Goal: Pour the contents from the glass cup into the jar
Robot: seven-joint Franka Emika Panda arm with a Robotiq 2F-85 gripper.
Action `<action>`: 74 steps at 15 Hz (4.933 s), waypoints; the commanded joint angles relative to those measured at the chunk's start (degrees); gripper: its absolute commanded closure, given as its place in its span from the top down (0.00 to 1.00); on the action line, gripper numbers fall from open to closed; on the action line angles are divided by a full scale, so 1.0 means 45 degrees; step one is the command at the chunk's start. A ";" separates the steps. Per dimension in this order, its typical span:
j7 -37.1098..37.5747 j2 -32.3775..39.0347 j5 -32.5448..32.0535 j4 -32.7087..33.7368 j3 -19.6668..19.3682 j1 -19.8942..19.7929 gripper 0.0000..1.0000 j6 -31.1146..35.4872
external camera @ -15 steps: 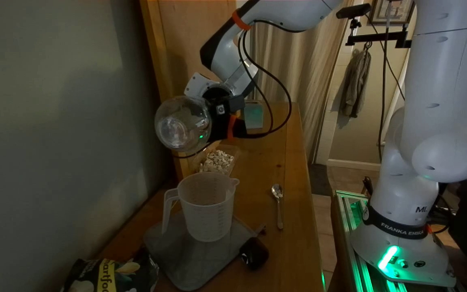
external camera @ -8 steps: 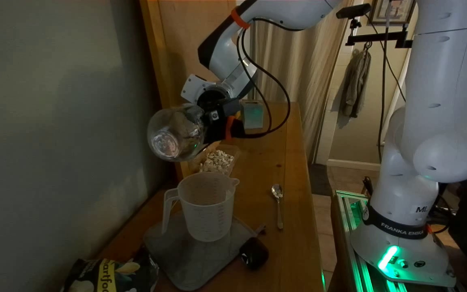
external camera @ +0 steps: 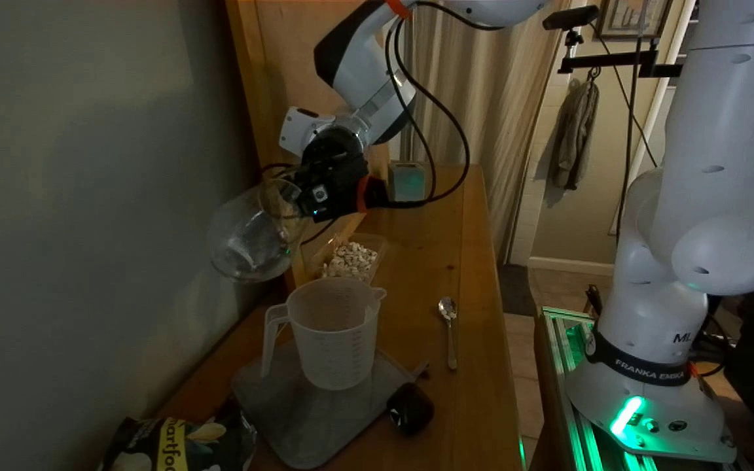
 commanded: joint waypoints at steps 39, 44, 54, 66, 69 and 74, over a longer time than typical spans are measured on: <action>1.7807 -0.5313 -1.1215 0.0243 0.2270 0.2152 0.01 0.6691; 2.0022 -0.5659 -1.3019 0.0145 0.1962 0.2002 0.01 0.6031; 2.0915 -0.6493 -1.3903 -0.1736 0.0694 0.1330 0.01 0.6208; 2.0516 -0.6427 -1.4329 -0.4822 0.0161 0.1240 0.01 0.9531; 2.0289 -0.6330 -1.4012 -0.5207 -0.0062 0.1323 0.01 1.0258; 1.9908 -0.6191 -1.3315 -0.5642 -0.0479 0.1624 0.01 1.1011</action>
